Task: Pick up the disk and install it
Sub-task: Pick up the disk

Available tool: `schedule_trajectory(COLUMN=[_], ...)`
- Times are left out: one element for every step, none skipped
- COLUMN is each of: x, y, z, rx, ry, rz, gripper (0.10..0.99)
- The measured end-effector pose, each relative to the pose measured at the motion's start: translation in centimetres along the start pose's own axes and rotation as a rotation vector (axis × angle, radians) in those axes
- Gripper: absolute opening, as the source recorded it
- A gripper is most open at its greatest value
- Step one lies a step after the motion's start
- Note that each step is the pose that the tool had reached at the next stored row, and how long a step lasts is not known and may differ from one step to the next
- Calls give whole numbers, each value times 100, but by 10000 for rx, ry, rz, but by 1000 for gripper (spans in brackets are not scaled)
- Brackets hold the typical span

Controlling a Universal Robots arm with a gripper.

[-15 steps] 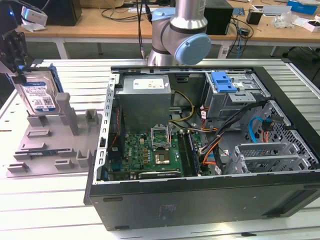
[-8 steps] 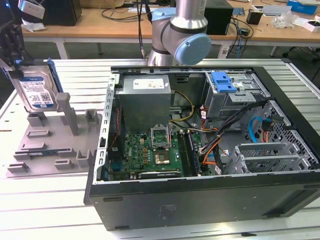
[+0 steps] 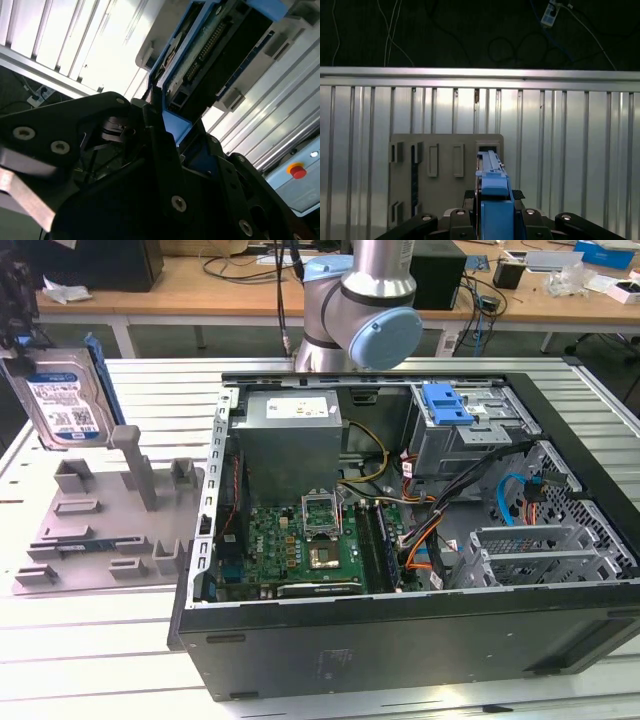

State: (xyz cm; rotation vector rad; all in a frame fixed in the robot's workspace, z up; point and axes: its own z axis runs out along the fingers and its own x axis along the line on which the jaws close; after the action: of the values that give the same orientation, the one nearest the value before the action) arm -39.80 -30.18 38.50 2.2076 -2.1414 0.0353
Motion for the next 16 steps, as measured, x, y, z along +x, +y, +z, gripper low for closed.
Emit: schedule_trajectory(x=[3, 5, 8, 10, 13, 15, 19, 21, 25, 30, 34, 37, 39, 41, 43, 44], y=[2, 3, 4, 5, 7, 8, 10, 11, 13, 15, 17, 19, 20, 21, 21, 22], z=[-48, -86, -129, -165, -213, -246, -303, -340, -404, -478, -543, -596, -624, -657, -686, -709], rx=[0, 0, 0, 0, 0, 1, 0, 0, 1, 0, 0, 1, 0, 0, 1, 1], ry=[0, 0, 0, 0, -1, 0, 0, 0, -1, 0, 0, -1, 0, 0, -1, 0], rz=[0, 0, 0, 0, 0, 0, 0, 0, 0, 0, 0, 0, 0, 0, 0, 0], gripper=[369, 369, 369, 369, 369, 369, 369, 369, 369, 369, 369, 369, 369, 369, 369, 369])
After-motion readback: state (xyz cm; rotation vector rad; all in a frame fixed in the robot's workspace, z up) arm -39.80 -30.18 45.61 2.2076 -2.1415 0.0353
